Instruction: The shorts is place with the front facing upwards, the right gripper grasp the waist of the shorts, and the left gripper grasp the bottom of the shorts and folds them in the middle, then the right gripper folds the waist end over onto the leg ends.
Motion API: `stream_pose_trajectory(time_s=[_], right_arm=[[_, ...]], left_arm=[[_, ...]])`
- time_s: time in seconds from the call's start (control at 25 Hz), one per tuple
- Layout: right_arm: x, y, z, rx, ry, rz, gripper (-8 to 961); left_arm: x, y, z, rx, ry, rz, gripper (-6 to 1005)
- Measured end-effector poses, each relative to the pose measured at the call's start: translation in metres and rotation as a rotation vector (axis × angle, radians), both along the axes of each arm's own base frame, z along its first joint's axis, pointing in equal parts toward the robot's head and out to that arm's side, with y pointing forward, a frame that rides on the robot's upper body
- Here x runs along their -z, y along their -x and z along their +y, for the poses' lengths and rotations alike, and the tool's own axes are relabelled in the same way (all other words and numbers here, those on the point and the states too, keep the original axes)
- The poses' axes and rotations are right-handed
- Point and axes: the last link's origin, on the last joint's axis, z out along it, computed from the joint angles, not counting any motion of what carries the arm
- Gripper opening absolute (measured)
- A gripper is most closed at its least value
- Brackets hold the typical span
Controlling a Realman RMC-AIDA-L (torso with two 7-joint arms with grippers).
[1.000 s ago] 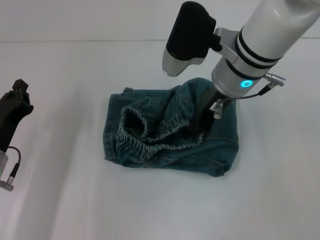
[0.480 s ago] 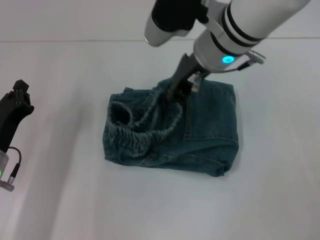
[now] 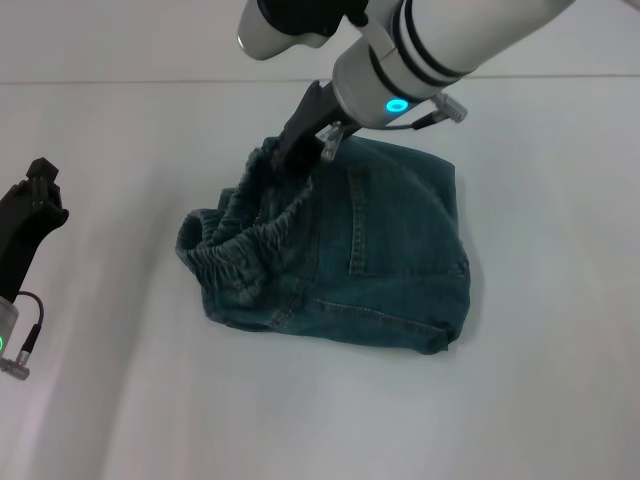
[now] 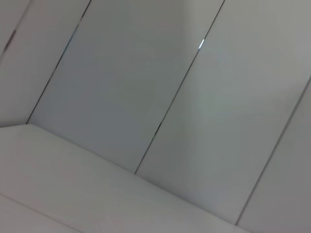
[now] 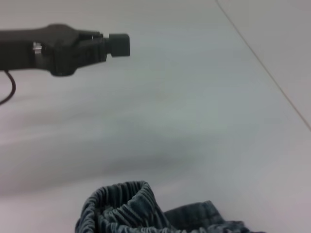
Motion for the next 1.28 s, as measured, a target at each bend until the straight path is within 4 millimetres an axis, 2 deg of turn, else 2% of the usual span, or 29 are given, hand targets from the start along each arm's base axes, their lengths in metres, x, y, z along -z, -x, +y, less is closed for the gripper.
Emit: stream_pose_trajectory(time_s=[0.16,0.36,0.52,0.68,0.8,0.92,1.0,1.16,1.28], right_arm=[[0.007,-0.003,0.000,0.029,0.009,0.032,51],[0.006,-0.005,0.001,0.064,0.000,0.103,66],[-0.003,-0.007,0.003,0.095,-0.030,0.211,250],[-0.028,-0.015,0.007,0.142,-0.105,0.401,429],[-0.053,-0.032,0.007,0.190,-0.145,0.537,557],[-0.077,-0.059,0.003,0.238,-0.165,0.630,678],[-0.091,-0.079,-0.001,0.265,-0.172,0.665,759],[-0.110,-0.116,-0.014,0.289,-0.180,0.704,793],[-0.124,-0.133,-0.028,0.281,-0.156,0.737,800]], left_arm=[[0.000,0.000,0.000,-0.001,0.001,0.003,13],[0.000,0.000,0.003,-0.006,0.009,0.007,13],[0.000,0.001,0.003,-0.008,0.010,0.009,13],[-0.004,0.003,0.001,-0.003,0.008,-0.002,12],[-0.011,0.006,-0.003,0.027,0.024,-0.010,13],[-0.017,0.006,-0.006,0.065,0.040,-0.012,15],[-0.030,0.001,-0.012,0.171,0.086,-0.015,19],[-0.042,-0.016,-0.017,0.346,0.172,-0.018,26],[-0.044,-0.032,-0.019,0.472,0.260,-0.009,32]])
